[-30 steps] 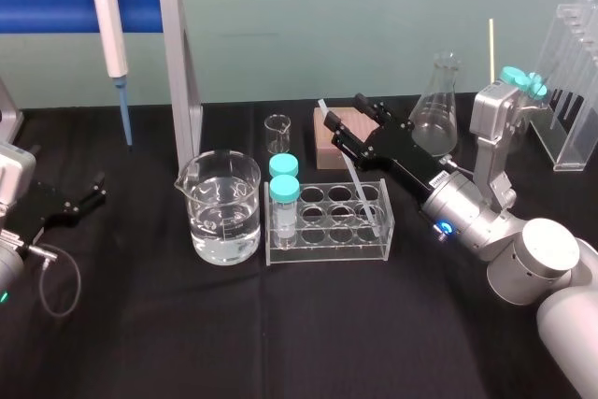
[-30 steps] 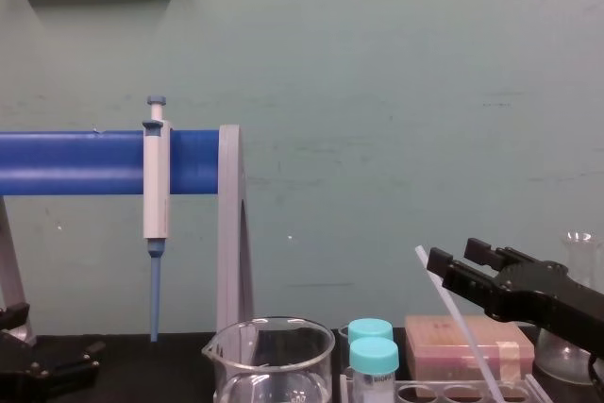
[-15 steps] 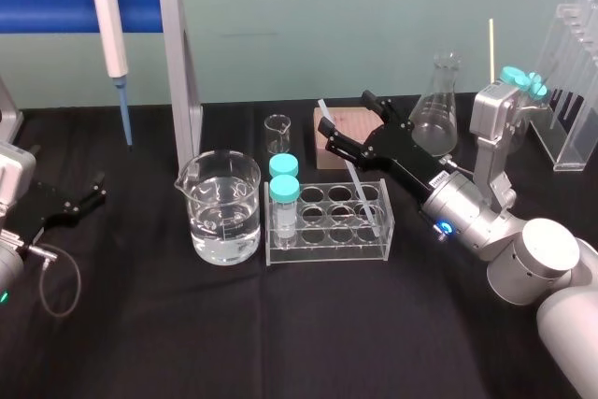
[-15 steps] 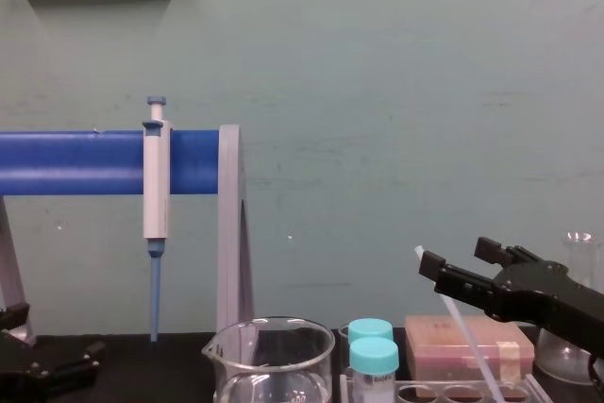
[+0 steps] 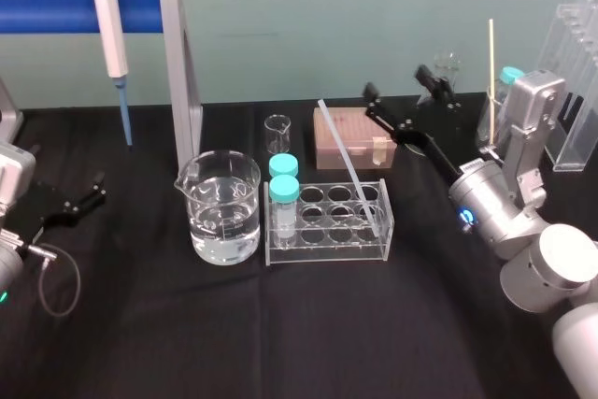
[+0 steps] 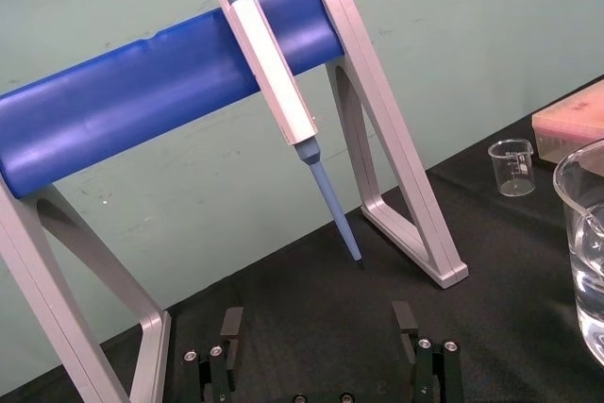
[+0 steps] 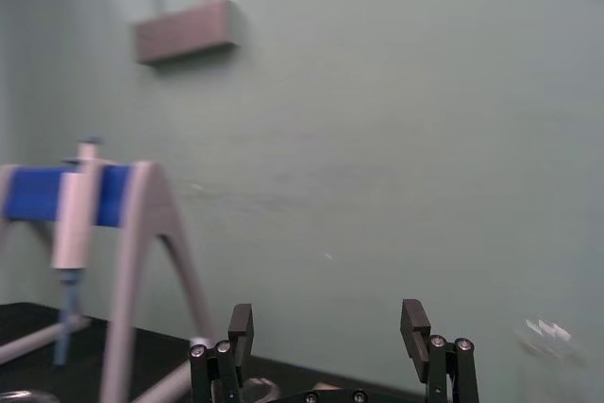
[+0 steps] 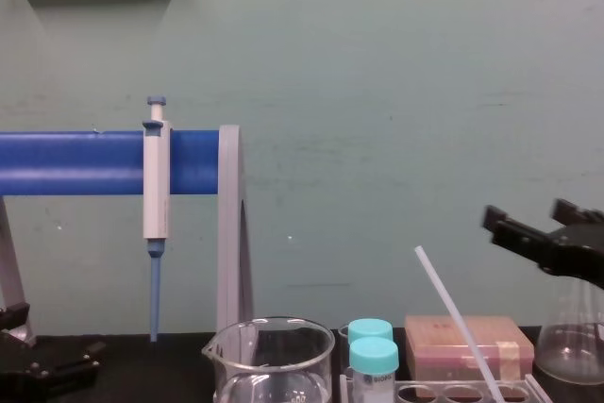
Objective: Pick up the stirring rod with one hand, then place it down.
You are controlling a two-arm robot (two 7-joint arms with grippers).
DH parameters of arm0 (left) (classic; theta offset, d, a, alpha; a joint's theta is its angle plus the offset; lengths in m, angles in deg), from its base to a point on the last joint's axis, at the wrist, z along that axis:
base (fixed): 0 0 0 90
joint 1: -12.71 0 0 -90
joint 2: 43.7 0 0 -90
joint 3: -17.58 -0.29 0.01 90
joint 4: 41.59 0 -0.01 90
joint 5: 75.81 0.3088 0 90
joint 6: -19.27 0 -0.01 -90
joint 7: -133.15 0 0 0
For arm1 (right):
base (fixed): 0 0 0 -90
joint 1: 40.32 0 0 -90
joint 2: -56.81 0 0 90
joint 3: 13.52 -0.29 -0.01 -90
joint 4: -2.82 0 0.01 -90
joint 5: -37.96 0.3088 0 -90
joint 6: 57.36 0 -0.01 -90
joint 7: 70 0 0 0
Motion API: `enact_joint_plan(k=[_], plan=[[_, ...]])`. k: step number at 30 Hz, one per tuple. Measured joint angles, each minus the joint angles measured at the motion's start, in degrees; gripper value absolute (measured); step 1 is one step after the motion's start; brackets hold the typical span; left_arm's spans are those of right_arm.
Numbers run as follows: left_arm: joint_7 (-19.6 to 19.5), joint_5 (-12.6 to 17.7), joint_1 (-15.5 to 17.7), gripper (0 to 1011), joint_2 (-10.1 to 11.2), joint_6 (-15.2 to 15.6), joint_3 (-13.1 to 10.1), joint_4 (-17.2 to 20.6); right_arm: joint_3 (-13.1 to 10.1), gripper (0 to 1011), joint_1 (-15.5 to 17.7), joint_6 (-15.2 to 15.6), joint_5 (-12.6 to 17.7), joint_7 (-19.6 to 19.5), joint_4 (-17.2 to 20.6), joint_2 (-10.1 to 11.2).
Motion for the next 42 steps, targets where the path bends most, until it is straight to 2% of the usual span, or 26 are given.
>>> enact_joint_plan(k=[1, 4, 5, 7, 8, 12, 16, 20, 42], plan=[[0.0, 0.0, 0.0, 1000, 0.0, 0.0, 0.0, 0.0, -0.8, 1003, 1.0, 2.4, -0.2, -2.0, 1.7, -0.1], [0.0, 0.0, 0.0, 1000, 0.0, 0.0, 0.0, 0.0, -2.0, 1003, 2.3, 6.4, -0.2, -4.6, 4.0, -0.2], [0.0, 0.0, 0.0, 1000, 0.0, 0.0, 0.0, 0.0, -2.6, 1003, 3.0, 9.1, -0.1, -6.1, 5.2, -0.3], [0.0, 0.0, 0.0, 1000, 0.0, 0.0, 0.0, 0.0, -3.4, 1003, 3.7, 11.8, 0.2, -7.3, 6.3, -0.5], [0.0, 0.0, 0.0, 1000, 0.0, 0.0, 0.0, 0.0, -4.0, 1003, 4.3, 14.3, 0.5, -8.4, 7.3, -0.7], [0.0, 0.0, 0.0, 1000, 0.0, 0.0, 0.0, 0.0, -4.8, 1003, 5.3, 19.2, 0.9, -9.9, 8.7, -1.0], [0.0, 0.0, 0.0, 1000, 0.0, 0.0, 0.0, 0.0, -5.0, 1003, 5.6, 22.3, 0.9, -10.6, 9.0, -1.2], [0.0, 0.0, 0.0, 1000, 0.0, 0.0, 0.0, 0.0, -5.1, 1003, 5.6, 23.1, 0.5, -10.7, 9.0, -1.3], [0.0, 0.0, 0.0, 1000, 0.0, 0.0, 0.0, 0.0, -5.0, 1003, 5.5, 22.9, 0.6, -10.6, 8.8, -1.2]])
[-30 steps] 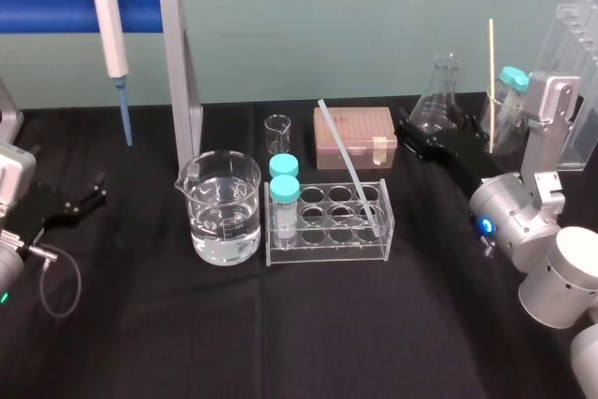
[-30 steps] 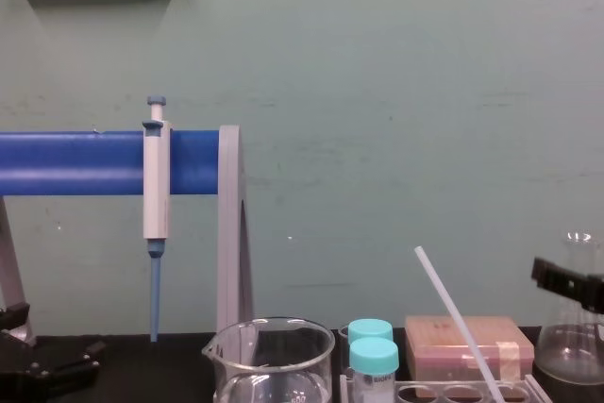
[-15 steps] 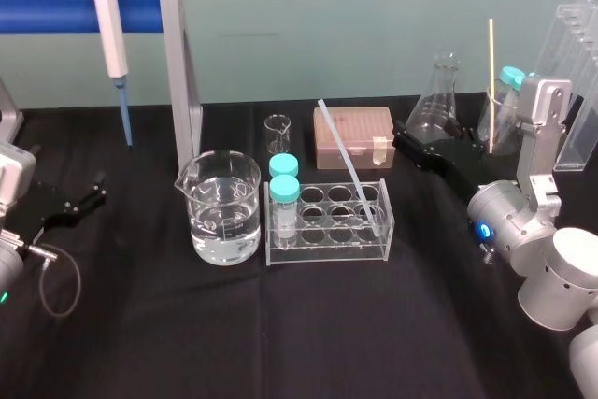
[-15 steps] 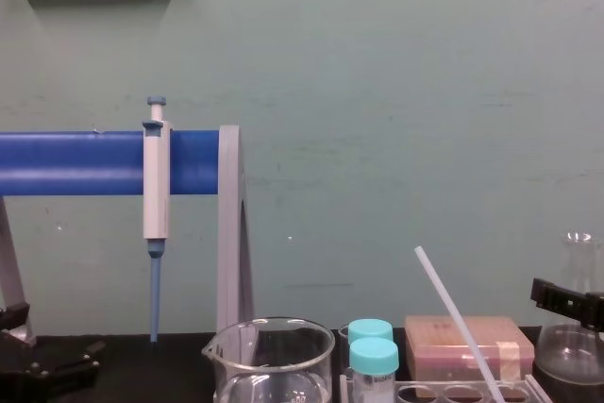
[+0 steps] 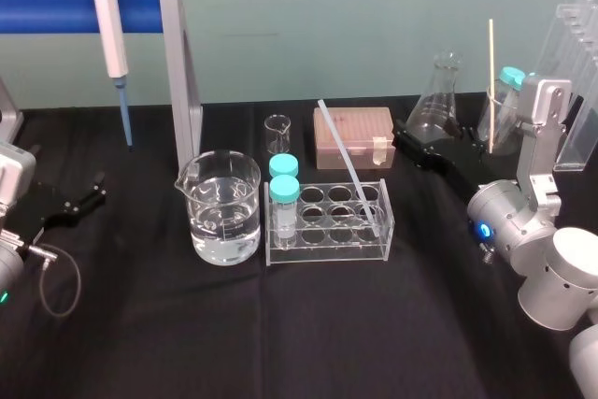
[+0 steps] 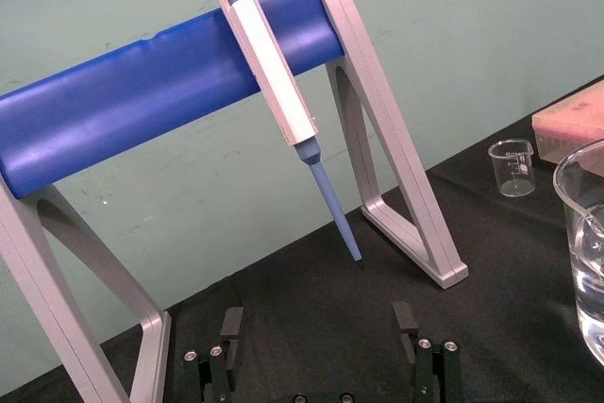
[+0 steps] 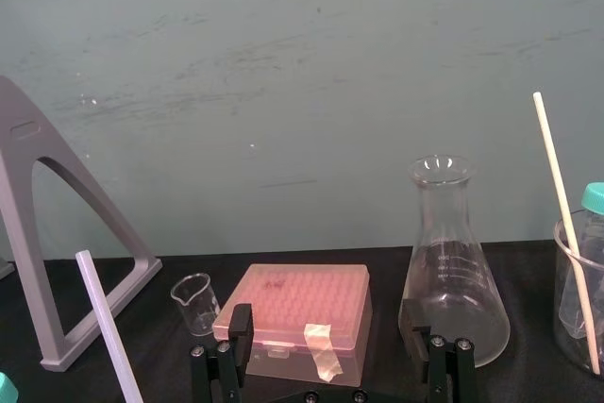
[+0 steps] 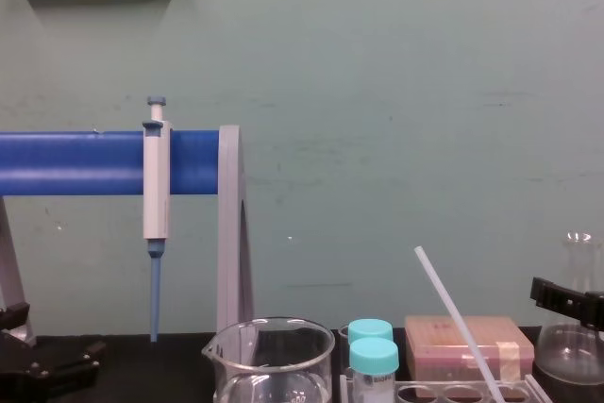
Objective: Pick up the stirring rod with one hand, then place it down.
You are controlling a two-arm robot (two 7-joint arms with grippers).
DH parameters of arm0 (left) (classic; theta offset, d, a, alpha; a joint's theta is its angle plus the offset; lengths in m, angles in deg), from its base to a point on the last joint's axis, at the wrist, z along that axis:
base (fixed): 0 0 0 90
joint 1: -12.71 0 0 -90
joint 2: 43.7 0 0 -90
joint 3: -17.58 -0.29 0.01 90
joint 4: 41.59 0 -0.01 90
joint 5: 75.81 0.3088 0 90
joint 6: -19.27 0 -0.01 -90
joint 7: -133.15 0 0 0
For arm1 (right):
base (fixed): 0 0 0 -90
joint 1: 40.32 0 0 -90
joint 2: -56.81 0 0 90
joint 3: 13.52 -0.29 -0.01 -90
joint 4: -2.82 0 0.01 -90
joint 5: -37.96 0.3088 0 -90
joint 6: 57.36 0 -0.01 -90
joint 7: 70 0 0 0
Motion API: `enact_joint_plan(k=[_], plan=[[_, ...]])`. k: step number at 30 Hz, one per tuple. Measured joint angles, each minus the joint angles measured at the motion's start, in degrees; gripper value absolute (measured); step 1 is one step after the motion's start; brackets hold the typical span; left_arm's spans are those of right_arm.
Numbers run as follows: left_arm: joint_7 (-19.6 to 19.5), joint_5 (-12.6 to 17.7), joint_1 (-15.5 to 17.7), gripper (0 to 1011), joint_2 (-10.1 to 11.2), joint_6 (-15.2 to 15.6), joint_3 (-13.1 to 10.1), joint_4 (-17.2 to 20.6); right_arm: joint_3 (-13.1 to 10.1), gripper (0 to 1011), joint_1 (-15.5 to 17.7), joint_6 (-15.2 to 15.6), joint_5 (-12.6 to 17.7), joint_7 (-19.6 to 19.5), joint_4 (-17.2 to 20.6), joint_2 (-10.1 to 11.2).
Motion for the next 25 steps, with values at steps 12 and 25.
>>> enact_joint_plan(k=[12, 25], plan=[[0.0, 0.0, 0.0, 1000, 0.0, 0.0, 0.0, 0.0, 0.0, 1003, 0.0, -0.1, 0.1, 0.0, 0.0, 0.0], [0.0, 0.0, 0.0, 1000, 0.0, 0.0, 0.0, 0.0, 0.0, 1003, 0.0, -0.1, 0.1, 0.1, 0.0, 0.0]])
